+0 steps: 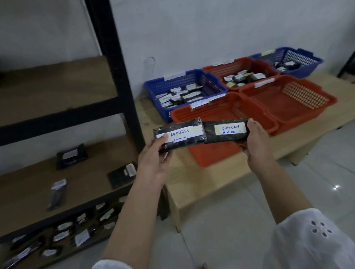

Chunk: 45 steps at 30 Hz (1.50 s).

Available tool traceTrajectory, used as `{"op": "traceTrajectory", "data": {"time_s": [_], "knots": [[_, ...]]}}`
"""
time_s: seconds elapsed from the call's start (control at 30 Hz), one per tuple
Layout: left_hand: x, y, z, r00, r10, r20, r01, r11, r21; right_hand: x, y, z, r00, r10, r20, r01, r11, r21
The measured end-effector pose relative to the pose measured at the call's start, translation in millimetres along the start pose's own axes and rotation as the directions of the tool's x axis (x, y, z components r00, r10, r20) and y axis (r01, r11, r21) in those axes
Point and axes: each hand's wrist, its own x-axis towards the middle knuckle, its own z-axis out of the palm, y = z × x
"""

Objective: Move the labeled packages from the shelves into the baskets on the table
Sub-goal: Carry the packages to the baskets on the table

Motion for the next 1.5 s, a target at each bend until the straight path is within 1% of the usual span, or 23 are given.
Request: {"op": "traceTrajectory", "data": {"time_s": [0.07,0.17,0.3,0.4,0.53,0.7,0.87,1.0,1.17,1.23,1.33,1.5], "knots": [[19.9,-6.4,30.2,1.0,-0.003,0.02,0.003,1.0,-0.003,32.7,-7.1,-10.5,1.0,-0.002,-0.003,0.002,0.999,-0.033],[48.3,-14.1,73.4,1.0,-0.012,0.013,0.012,1.0,-0.002,77.5,-16.3,-25.9,1.0,0.008,-0.016,-0.009,0.997,-0.073],[79.4,-30.4,124.4,0.999,-0.027,0.025,0.027,1.0,0.006,132.2,-27.4,-50.5,1.0,0.015,-0.019,-0.016,0.998,-0.054],[96.1,-48.6,161.6,0.999,-0.025,0.027,0.025,1.0,0.011,173.4,-34.1,-72.9,0.999,0.045,-0.012,-0.045,0.999,0.007],[118.3,-83.1,219.6,1.0,-0.015,-0.005,0.015,1.0,0.006,237.9,-43.4,-106.0,0.995,0.092,0.028,-0.094,0.993,0.074],[139.5,-134.3,302.5,0.997,0.008,-0.077,-0.014,0.997,-0.077,320.4,-64.3,-156.8,0.988,0.114,0.1,-0.116,0.993,0.02],[158.9,-185.9,383.0,0.997,-0.002,-0.072,-0.006,0.994,-0.105,393.6,-87.1,-202.8,0.981,0.11,0.161,-0.108,0.994,-0.024],[184.2,-210.0,434.7,0.997,0.001,-0.081,-0.011,0.993,-0.121,451.5,-98.9,-221.8,0.977,0.122,0.173,-0.127,0.992,0.02],[236.4,-224.0,490.4,0.997,0.028,-0.075,-0.039,0.988,-0.147,531.0,-108.1,-233.4,0.973,0.115,0.2,-0.13,0.989,0.063],[257.2,-228.5,514.5,0.997,0.021,-0.081,-0.032,0.99,-0.139,560.3,-112.9,-236.6,0.969,0.144,0.201,-0.159,0.985,0.064],[286.1,-236.4,549.9,0.998,0.018,-0.052,-0.024,0.993,-0.119,604.2,-116.9,-244.1,0.974,0.116,0.194,-0.119,0.993,0.002],[321.2,-251.2,596.0,0.998,-0.006,-0.06,0.001,0.996,-0.089,665.0,-126.3,-262.0,0.984,0.128,0.127,-0.127,0.992,-0.021]]}}
